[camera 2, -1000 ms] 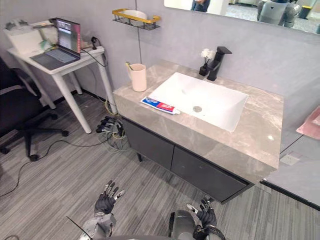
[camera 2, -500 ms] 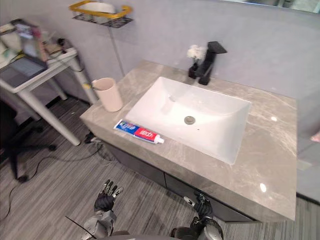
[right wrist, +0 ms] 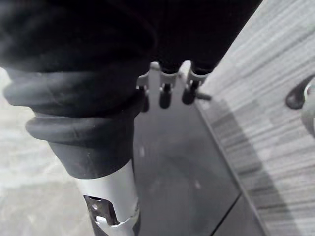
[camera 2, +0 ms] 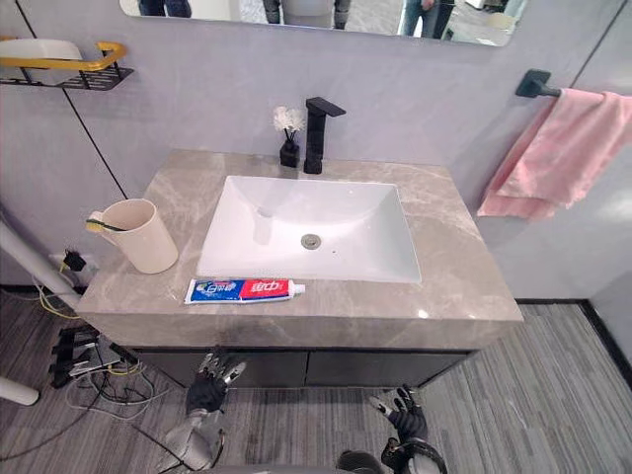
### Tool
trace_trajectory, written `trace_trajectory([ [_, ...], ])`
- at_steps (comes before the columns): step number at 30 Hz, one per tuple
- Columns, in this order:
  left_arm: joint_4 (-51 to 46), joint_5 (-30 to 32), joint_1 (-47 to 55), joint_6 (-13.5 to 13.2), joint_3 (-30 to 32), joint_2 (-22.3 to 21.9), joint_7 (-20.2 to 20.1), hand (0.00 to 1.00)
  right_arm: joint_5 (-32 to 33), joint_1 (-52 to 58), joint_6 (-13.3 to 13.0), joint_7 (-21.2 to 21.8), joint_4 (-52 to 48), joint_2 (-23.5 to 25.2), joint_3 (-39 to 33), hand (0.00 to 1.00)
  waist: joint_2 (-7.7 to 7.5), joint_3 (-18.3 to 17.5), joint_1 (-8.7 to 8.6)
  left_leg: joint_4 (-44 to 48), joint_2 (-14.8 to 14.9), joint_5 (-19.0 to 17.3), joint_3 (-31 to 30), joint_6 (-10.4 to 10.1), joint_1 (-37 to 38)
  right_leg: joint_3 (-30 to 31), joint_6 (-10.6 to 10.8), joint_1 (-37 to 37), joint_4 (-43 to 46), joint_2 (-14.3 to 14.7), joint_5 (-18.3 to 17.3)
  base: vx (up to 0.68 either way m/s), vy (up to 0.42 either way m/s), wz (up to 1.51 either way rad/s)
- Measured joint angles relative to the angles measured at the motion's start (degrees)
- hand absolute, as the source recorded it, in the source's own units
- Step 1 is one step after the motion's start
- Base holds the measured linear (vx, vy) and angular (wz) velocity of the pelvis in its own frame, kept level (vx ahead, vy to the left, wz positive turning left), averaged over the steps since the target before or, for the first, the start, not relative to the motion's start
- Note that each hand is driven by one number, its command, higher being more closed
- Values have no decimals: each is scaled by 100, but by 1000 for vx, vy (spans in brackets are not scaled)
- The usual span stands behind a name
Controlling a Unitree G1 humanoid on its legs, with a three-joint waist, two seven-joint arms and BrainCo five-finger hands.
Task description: Organize washtable
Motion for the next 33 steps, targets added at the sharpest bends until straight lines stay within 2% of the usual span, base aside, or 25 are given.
trace_trajectory([
  [1,-48,-2,-48,-3,-38,2,-6,0,16,-14,8,-4,26,24,-48,0,-39,48,-28,32,-45,-28,85,47,-16,23,2,-43,37,-58,3,-118,125,-25],
  [2,-70,-40,-86,-3,-95,12,-4,0,60,-1,12,-10,20,57,-89,0,-56,116,16,39,-101,-25,236,46,23,36,-27,-90,59,-122,90,-246,161,-68],
  [3,-71,-118,-84,-2,-145,40,-1,0,122,5,14,-24,1,130,-86,0,-34,143,89,-1,-131,-49,508,34,28,102,-97,-194,17,-138,354,-310,169,-90],
  [5,-73,-142,-76,-2,-147,102,1,0,223,8,17,-32,-3,138,-59,0,22,202,120,-122,-125,-12,892,117,117,29,-186,-274,-81,-183,608,-251,103,-83],
  [6,-105,-140,-56,-2,-116,102,5,0,359,-30,15,-97,-27,131,-60,0,25,218,127,-249,-86,176,1264,387,165,-710,-454,-370,-27,-336,636,-201,21,-73],
  [7,-142,-140,-36,-1,-102,93,7,0,437,-61,13,-154,-32,128,-37,0,7,234,138,-304,-82,229,1446,457,194,-1372,-511,-470,422,-518,478,-223,23,-70],
  [8,-160,-140,-28,5,-111,89,7,0,473,-77,11,-162,-37,127,-9,0,3,233,163,-318,-85,254,1573,476,202,-1770,-502,-541,869,-625,334,-114,-10,-64],
  [9,-267,-140,5,20,-122,72,5,0,510,-103,-4,-158,-67,122,41,0,6,255,245,-315,-58,265,1716,478,239,-2302,-553,-640,1848,-792,-21,-55,-43,-70],
  [10,-354,-140,7,21,-115,74,3,0,509,-148,-6,-148,-67,117,75,0,18,334,284,-313,-5,299,1817,416,323,-2470,-655,-621,2502,-882,-172,-42,-72,-62],
  [12,-420,-138,15,21,-106,76,2,0,507,-217,-7,-134,-79,115,286,0,-20,391,278,-316,61,291,1856,320,359,-2617,-584,-608,2594,-877,-217,-18,-139,-29],
  [13,-412,-139,45,58,-100,42,4,0,477,-207,-5,-126,-80,115,347,0,-109,330,288,-477,72,336,1825,188,362,-2683,-279,-373,2026,-733,-412,15,-157,-19],
  [14,-417,-140,63,69,-83,35,3,0,460,-218,-6,-133,-80,112,388,0,-26,276,317,-601,62,381,1841,136,359,-2705,-199,-225,1596,-651,-547,55,-160,-27],
  [15,-378,-140,65,72,-19,-6,-4,0,394,-284,-14,-142,-79,78,438,0,-86,233,408,-774,22,561,1880,97,304,-2747,-405,26,750,-488,-795,66,-147,-28],
  [16,-199,-140,15,91,18,-88,-3,0,360,-334,-12,-145,-12,2,434,0,16,255,408,-825,82,633,1849,60,266,-2788,-416,45,560,-373,-663,65,-179,-12],
  [18,121,-148,-1,165,106,-99,14,0,121,-412,-8,-190,145,-137,434,0,178,161,399,-1251,119,1000,1687,-25,196,-2900,-512,115,-49,-98,-376,62,-107,11],
  [21,376,-209,-1,160,256,-73,39,0,30,-383,-10,-228,371,-297,402,0,164,169,404,-1588,139,1197,1363,-47,334,-3132,-576,390,-421,45,-245,117,-65,30],
  [22,895,-259,0,159,305,245,131,0,33,-477,-11,-139,734,-270,263,0,-8,190,565,-1916,-457,1372,866,273,467,-2998,-234,1032,-1758,-199,683,35,-8,11],
  [29,897,-247,-1,160,301,246,132,0,80,-510,-14,-142,827,-277,243,0,-9,189,558,-1999,-460,1373,931,271,483,-2953,-233,980,-1764,-192,683,0,0,-4],
  [33,953,-159,-46,160,270,254,162,0,465,-481,-14,-166,992,-275,-20,0,6,201,551,-2010,-466,1377,917,270,464,-3020,-224,983,-1759,-210,676,0,0,7],
])
